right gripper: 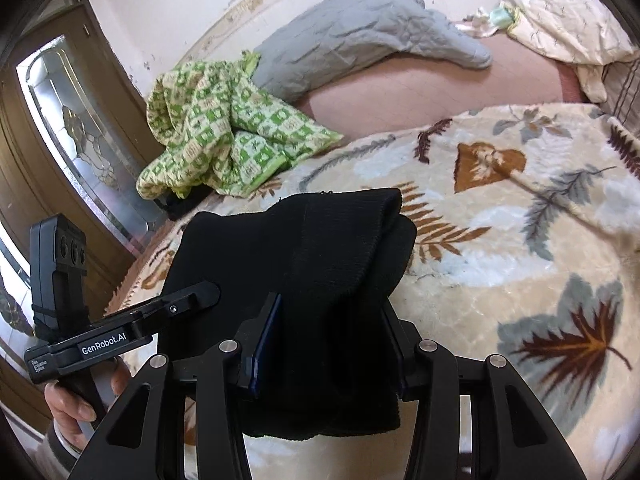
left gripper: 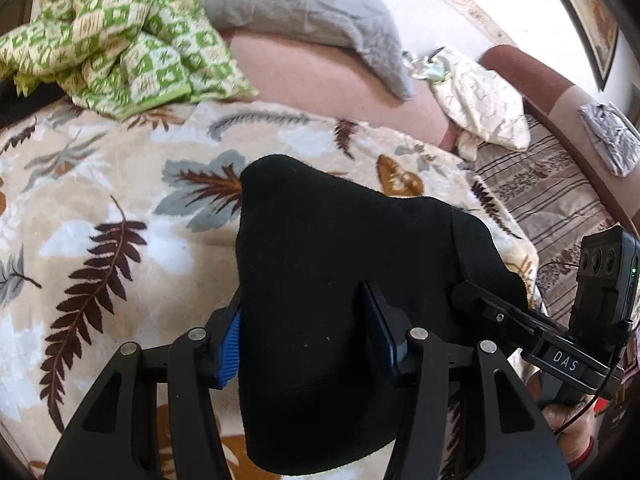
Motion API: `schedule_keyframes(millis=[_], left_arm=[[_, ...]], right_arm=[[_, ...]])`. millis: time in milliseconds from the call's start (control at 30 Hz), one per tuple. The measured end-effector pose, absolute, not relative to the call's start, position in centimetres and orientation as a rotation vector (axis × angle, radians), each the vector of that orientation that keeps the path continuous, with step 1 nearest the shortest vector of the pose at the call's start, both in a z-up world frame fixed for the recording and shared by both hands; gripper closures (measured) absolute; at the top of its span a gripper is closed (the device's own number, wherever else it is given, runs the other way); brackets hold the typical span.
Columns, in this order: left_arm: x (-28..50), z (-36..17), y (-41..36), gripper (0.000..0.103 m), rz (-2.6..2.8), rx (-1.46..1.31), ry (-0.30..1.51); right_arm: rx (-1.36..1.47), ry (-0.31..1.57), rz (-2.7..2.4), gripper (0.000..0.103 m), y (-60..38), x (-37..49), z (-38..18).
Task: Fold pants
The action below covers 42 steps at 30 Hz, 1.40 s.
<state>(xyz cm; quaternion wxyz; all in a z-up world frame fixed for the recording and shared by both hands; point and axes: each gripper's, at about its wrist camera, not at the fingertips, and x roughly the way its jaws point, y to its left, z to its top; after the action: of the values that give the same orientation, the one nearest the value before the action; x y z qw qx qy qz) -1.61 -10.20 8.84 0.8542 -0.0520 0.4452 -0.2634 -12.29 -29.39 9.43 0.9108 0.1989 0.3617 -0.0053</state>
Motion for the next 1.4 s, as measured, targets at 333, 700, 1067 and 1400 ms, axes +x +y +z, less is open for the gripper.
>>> schedule_keyframes(millis=[333, 700, 1067, 1400], left_arm=[[0.6, 4.1, -9.8, 0.037, -0.484, -0.129, 1.075], [0.0, 5.5, -9.0, 0.036, -0.393, -0.058, 0.987], [-0.2, 4.9, -9.4, 0.031, -0.374, -0.050, 0.985], [-2.3, 7.4, -8.5, 0.032, -0.347, -0.021, 0.879]], right_arm=[[0.434, 0.856, -0.066, 0.045, -31.1, -9.9, 3.6], [0.309, 0.760, -0.040, 0.047, -28.7, -12.5, 8.6], [0.194, 0.865, -0.042, 0.053, -26.0, -11.9, 5.4], [0.248, 0.789, -0.082, 0.044, -25.8, -13.8, 8.3]])
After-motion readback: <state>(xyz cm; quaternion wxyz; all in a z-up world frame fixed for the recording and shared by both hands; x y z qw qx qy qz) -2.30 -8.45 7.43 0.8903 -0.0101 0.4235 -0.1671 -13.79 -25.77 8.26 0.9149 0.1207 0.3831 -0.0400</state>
